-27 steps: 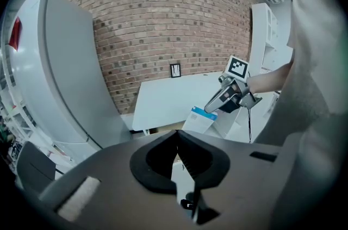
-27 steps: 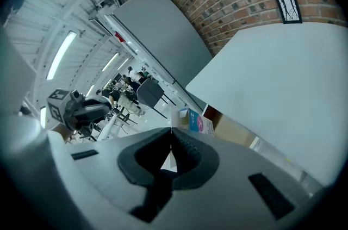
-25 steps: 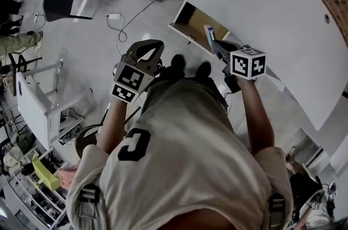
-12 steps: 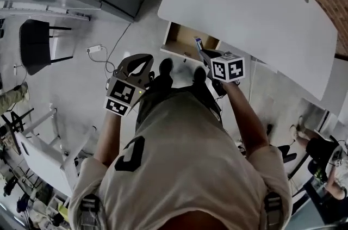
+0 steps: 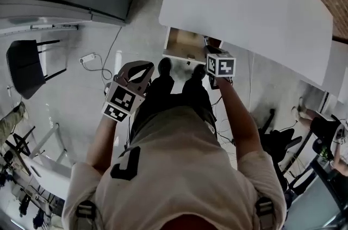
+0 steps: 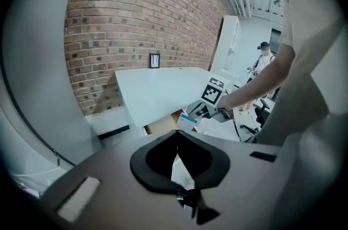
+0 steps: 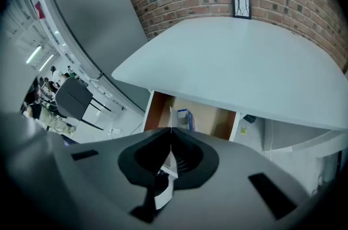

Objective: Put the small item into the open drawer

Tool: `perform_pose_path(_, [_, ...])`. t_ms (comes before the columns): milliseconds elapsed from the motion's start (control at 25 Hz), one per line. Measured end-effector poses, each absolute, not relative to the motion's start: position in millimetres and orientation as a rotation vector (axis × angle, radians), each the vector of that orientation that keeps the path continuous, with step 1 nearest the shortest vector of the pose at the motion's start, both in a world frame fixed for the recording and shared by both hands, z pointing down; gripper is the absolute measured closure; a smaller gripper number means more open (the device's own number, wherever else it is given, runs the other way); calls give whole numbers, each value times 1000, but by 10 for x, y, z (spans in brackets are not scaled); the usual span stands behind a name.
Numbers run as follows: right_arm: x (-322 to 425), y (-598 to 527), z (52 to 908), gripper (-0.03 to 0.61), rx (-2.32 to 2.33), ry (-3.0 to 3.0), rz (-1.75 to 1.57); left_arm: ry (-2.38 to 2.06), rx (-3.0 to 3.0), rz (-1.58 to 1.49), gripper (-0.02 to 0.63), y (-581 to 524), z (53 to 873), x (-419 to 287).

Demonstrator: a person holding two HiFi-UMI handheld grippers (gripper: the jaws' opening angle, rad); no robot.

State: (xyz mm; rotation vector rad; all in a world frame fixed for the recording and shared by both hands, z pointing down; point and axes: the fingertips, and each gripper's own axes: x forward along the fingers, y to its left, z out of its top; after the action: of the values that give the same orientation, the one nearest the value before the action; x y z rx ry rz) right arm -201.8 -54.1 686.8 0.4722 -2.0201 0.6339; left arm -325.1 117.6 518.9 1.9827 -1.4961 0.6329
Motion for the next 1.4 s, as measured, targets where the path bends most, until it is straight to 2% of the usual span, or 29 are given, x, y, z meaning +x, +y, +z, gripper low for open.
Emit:
perform_pose_path(560, [-1855,-845,7701,572,807,-1986,639,-1338,1961,678,609,1211,5600,-3075])
perform_pose_path(1400, [-2503,-779,8282,572,753,-2026,846,-1278,1864,714,609,1502,5969,-3068])
